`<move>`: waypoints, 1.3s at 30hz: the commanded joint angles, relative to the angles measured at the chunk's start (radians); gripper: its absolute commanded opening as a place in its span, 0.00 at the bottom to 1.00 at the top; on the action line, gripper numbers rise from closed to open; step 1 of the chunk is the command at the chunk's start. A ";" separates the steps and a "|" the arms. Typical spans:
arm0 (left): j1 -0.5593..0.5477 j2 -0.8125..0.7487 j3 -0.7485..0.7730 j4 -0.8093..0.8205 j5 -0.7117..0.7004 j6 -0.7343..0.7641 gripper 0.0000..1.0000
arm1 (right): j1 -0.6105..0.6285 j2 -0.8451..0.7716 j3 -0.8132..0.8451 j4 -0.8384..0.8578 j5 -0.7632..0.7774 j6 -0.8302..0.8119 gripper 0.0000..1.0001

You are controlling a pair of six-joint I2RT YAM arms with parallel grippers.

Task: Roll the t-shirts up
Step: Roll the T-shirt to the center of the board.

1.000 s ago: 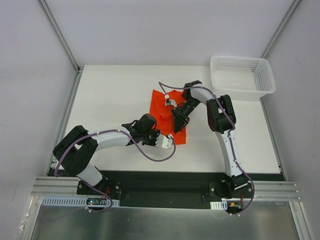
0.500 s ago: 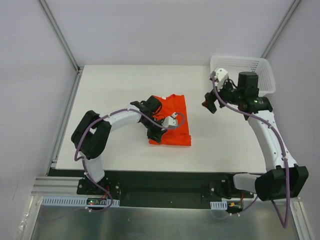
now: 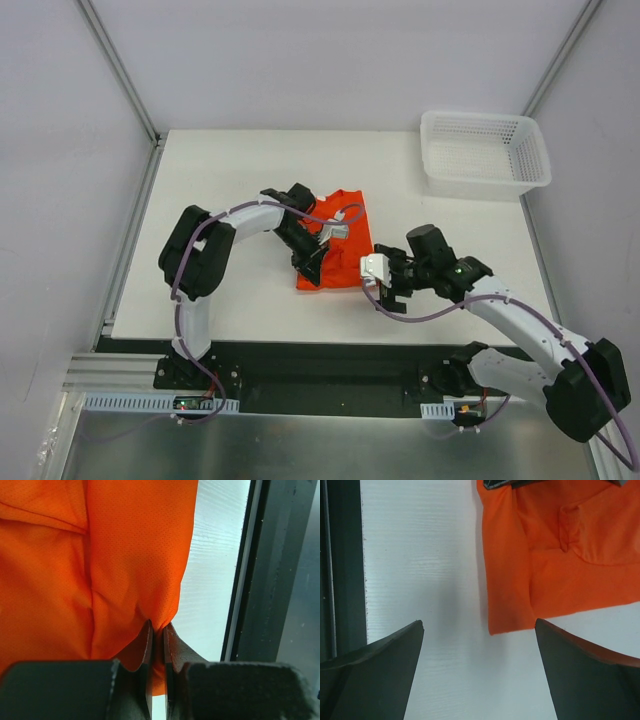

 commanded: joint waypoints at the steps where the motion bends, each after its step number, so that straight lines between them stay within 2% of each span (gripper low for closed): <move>1: 0.006 0.018 0.044 -0.063 0.077 -0.013 0.00 | 0.040 0.085 0.035 0.107 0.005 -0.092 0.98; 7: 0.007 0.035 0.062 -0.071 0.088 -0.022 0.00 | 0.050 0.237 0.061 0.149 0.007 -0.132 0.99; 14: 0.019 0.046 0.066 -0.080 0.099 -0.025 0.00 | 0.088 0.355 0.067 0.245 0.104 -0.137 0.87; 20: 0.038 0.070 0.085 -0.102 0.117 -0.028 0.00 | 0.117 0.444 0.098 0.255 0.142 -0.128 0.58; 21: 0.044 0.072 0.090 -0.105 0.119 -0.031 0.00 | 0.117 0.455 0.107 0.241 0.137 -0.132 0.44; 22: 0.049 0.077 0.092 -0.109 0.126 -0.034 0.00 | 0.117 0.464 0.133 0.195 0.134 -0.131 0.38; 23: 0.055 0.078 0.099 -0.117 0.129 -0.037 0.00 | 0.116 0.471 0.147 0.171 0.128 -0.131 0.27; 25: 0.075 0.086 0.113 -0.146 0.163 -0.051 0.00 | 0.094 0.482 0.199 0.035 0.082 -0.152 0.19; 27: 0.088 0.100 0.130 -0.196 0.192 -0.065 0.00 | 0.070 0.522 0.249 -0.085 0.000 -0.178 0.02; 28: 0.101 0.118 0.151 -0.212 0.223 -0.071 0.00 | 0.045 0.548 0.277 -0.236 -0.027 -0.221 0.01; 31: 0.118 0.152 0.165 -0.232 0.272 -0.142 0.00 | -0.014 0.655 0.406 -0.494 -0.105 -0.281 0.01; 34: 0.118 0.159 0.161 -0.231 0.306 -0.163 0.00 | -0.068 0.767 0.507 -0.669 -0.154 -0.301 0.01; 39: 0.134 0.199 0.202 -0.231 0.265 -0.215 0.03 | -0.137 0.954 0.712 -0.885 -0.241 -0.309 0.01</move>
